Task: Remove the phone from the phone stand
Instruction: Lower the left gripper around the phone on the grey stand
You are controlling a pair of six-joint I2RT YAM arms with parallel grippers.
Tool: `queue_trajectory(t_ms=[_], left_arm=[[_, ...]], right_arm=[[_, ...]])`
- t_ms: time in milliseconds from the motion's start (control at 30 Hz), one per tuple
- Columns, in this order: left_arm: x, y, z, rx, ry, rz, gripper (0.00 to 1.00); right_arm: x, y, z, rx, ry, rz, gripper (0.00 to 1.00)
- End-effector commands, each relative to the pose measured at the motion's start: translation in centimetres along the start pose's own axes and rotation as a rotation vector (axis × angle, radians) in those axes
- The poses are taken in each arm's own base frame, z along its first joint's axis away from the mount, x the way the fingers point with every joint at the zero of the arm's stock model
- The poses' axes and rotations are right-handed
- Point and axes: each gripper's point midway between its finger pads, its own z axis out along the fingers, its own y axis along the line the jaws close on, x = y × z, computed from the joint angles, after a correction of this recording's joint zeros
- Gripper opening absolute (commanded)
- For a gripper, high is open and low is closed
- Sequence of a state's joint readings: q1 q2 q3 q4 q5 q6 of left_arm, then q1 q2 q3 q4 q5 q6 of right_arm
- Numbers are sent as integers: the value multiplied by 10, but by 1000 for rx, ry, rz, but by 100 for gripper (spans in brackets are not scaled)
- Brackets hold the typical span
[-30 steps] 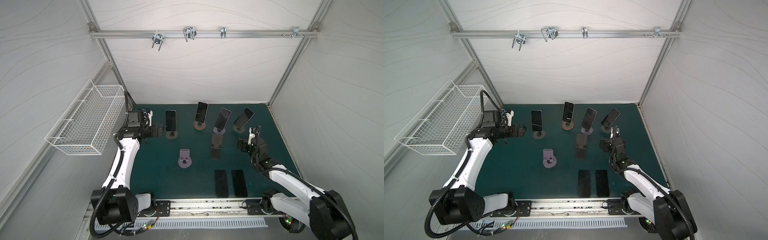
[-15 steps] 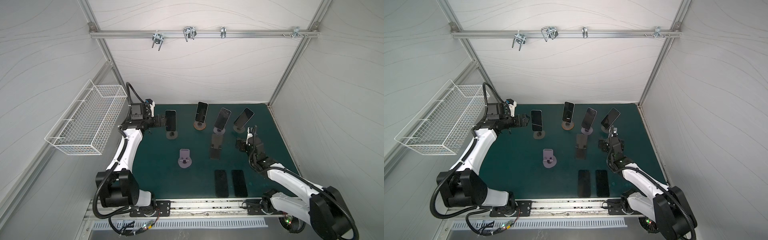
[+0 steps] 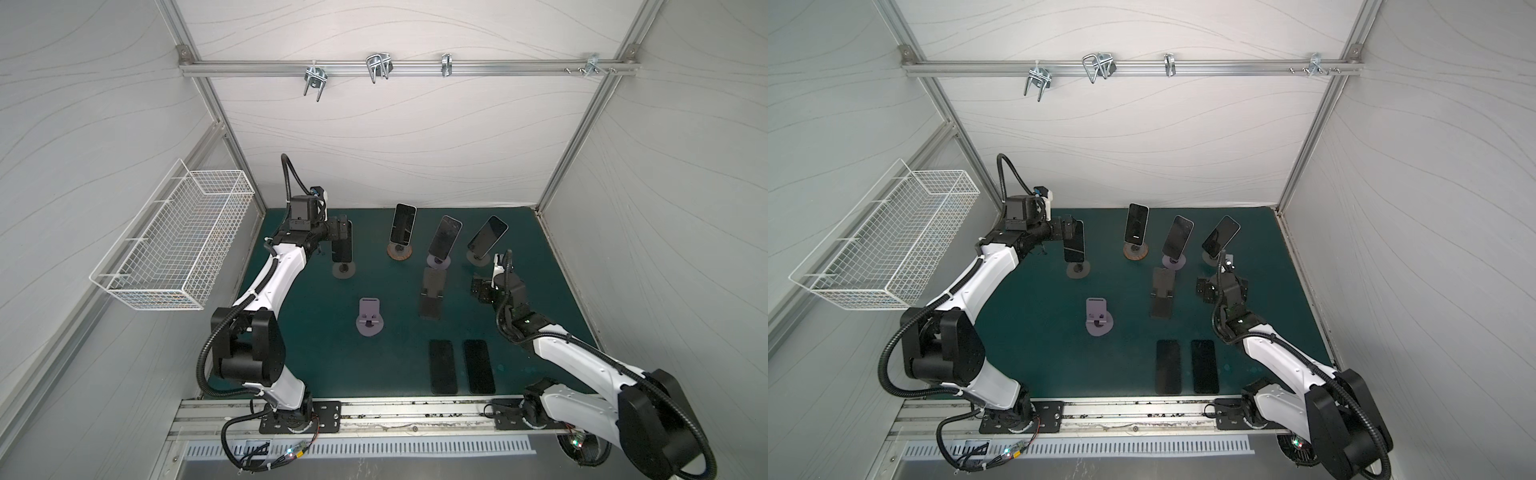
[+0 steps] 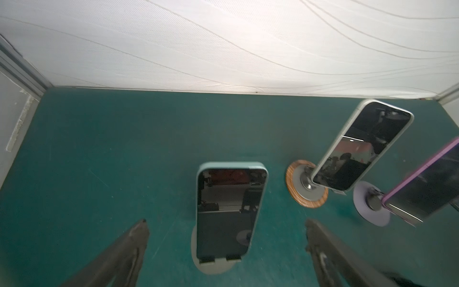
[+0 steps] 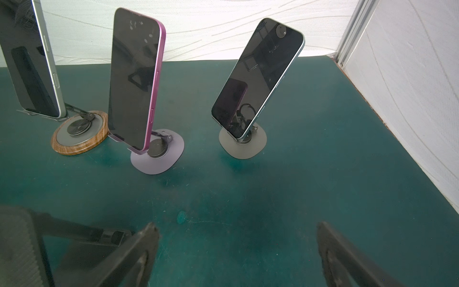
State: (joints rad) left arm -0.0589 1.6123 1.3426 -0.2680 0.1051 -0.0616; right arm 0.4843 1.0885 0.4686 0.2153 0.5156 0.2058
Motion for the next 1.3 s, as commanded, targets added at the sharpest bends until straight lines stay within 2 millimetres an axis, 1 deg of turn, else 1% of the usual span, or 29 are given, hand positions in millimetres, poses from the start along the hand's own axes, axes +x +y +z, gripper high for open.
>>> queue_trajectory(t_ms=[0, 67, 200, 367, 700, 900, 1133, 1200, 1267], left_arm=[[-29, 0, 7, -6, -82, -8, 100], [-30, 0, 13, -2, -74, -13, 100], [-31, -7, 24, 34, -59, -11, 100], [-29, -14, 32, 32, -38, 9, 100], [-12, -6, 63, -13, 37, 18, 100], [-2, -2, 66, -50, 69, 34, 100], [11, -3, 71, -34, 111, 57, 100], [14, -6, 74, -20, 132, 59, 98], [17, -5, 75, -30, 145, 51, 97]], right_arm=[[-10, 4, -2, -8, -24, -14, 99], [-10, 3, -2, -9, -24, -11, 99], [-10, 4, 0, -5, -18, -16, 99], [-9, 4, 0, -9, -11, -16, 99], [-9, 4, 1, -9, -11, -13, 99], [-8, 4, 2, -8, -2, -16, 99], [-9, 5, 3, -8, 2, -17, 99], [-9, 4, 3, -6, 2, -13, 99], [-9, 4, 4, -6, 5, -15, 99]])
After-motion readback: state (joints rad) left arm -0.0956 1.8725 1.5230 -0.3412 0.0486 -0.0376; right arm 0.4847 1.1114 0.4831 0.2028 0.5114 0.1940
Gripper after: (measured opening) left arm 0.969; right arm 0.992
